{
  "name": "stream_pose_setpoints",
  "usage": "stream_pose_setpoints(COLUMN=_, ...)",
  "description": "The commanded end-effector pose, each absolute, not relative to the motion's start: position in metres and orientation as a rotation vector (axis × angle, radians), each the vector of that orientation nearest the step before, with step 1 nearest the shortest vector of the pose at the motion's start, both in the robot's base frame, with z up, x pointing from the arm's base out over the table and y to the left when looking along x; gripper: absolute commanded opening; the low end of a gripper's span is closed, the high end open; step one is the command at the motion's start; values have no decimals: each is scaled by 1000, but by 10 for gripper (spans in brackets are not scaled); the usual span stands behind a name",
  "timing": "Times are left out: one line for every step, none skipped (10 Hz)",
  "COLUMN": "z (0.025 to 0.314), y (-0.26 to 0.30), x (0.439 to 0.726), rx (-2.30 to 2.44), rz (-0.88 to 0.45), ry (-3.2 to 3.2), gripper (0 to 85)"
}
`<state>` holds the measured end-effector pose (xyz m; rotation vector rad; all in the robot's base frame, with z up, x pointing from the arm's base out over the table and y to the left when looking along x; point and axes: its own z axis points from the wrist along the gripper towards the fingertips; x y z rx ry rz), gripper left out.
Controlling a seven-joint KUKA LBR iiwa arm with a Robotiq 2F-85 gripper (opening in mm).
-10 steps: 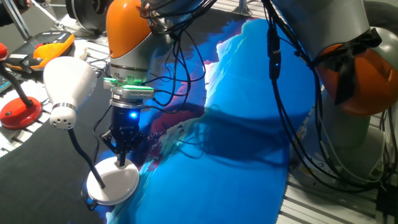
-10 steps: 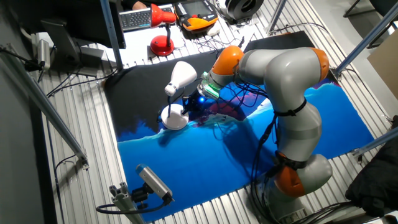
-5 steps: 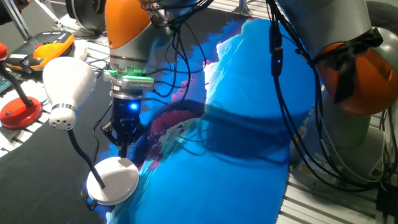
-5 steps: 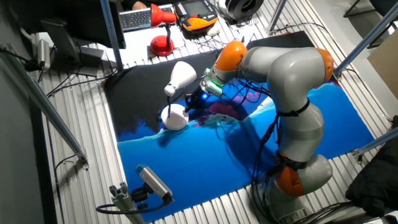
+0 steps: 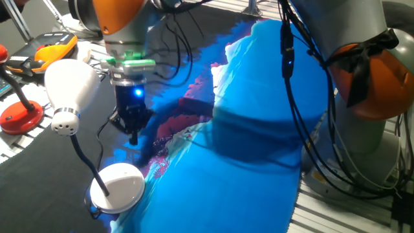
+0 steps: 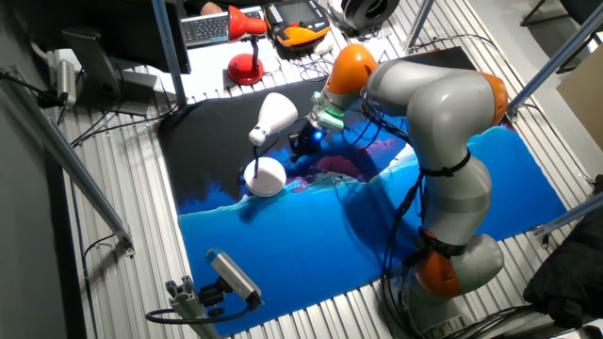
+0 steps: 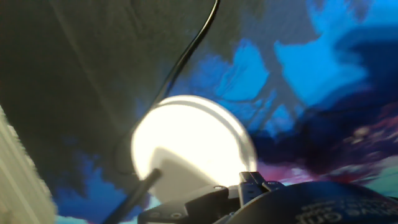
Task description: Turn off the desk lamp by pressing the button
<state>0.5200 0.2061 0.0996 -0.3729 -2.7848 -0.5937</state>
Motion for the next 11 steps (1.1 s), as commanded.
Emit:
stream_pose_setpoints(z=101, y=197, x=523, rx=-347, rz=-555, ry=-2795, gripper=0)
stream_pose_setpoints(z=102, y=186, x=526, rx=-311, rz=-518, ry=-2807, gripper=0)
stream_pose_setpoints(z=102, y=173, x=528, rx=-270, rz=-485, ry=-2826, gripper=0)
stream_pose_setpoints(z=101, y=165, x=528, rx=-224, rz=-427, ry=-2859, gripper=0)
stream_pose_setpoints(z=102, y=159, x=526, rx=-158, rz=-324, ry=-2897, gripper=0)
stream_pose_setpoints(z=103, y=154, x=524, rx=-120, rz=-260, ry=-2926, gripper=0)
stream_pose_setpoints(z=104, y=149, x=520, rx=-119, rz=-267, ry=-2937, gripper=0)
stream_pose_setpoints(z=105, y=147, x=518, rx=-130, rz=-290, ry=-2936, gripper=0)
stream_pose_setpoints(z=105, y=146, x=517, rx=-139, rz=-307, ry=-2930, gripper=0)
stream_pose_setpoints(z=104, y=145, x=516, rx=-148, rz=-323, ry=-2925, gripper=0)
stream_pose_setpoints(z=103, y=145, x=517, rx=-122, rz=-289, ry=-2931, gripper=0)
